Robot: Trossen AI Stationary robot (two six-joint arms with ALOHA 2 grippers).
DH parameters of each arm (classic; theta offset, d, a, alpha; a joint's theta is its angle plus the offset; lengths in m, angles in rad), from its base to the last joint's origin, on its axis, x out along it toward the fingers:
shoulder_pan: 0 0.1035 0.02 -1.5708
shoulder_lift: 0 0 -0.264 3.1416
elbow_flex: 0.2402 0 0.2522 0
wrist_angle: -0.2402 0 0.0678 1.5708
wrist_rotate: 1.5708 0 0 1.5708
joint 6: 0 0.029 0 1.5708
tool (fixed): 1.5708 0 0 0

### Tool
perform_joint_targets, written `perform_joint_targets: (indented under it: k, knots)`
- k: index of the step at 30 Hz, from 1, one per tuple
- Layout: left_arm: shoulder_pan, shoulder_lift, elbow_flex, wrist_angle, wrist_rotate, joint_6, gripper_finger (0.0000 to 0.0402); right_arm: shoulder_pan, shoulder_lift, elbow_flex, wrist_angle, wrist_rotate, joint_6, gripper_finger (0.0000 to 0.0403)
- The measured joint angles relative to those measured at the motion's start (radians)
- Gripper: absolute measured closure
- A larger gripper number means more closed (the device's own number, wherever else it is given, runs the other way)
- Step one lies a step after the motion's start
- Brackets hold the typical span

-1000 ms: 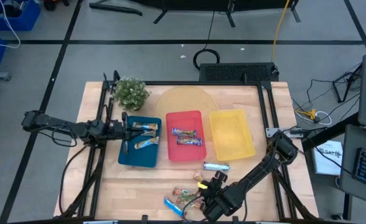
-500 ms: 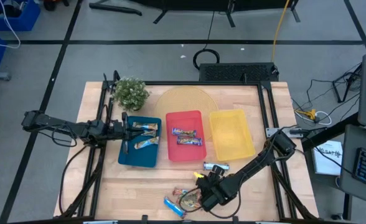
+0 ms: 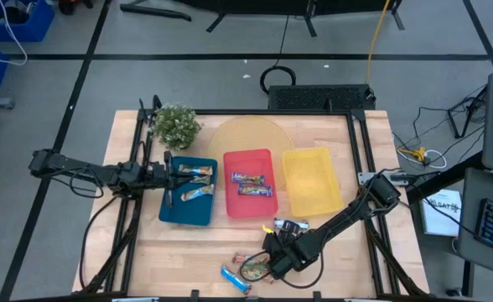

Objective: Pick and place Granola Bars by type
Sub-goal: Put the yellow granola bar into the blue bin

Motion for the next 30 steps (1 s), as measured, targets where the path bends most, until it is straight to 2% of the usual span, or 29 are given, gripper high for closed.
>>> perform_joint_targets:
  k: [7,21,24,30]
  knots:
    - [0.000,0.000,0.000,0.000,0.000,0.028,0.0362,0.000,0.000,-0.003,0.012,-0.008,-0.079,0.0221]
    - [0.000,0.000,0.000,-0.037,0.002,-0.001,0.0362,-0.031,-0.030,-0.007,0.043,-0.052,-0.169,0.0364]
    - [0.000,0.000,0.000,-0.039,0.001,0.005,0.0362,-0.031,-0.056,-0.008,0.054,-0.035,-0.200,0.0373]
    - [0.000,0.000,0.000,-0.040,0.001,0.018,0.0362,-0.031,-0.126,-0.012,0.105,-0.017,-0.255,0.0366]
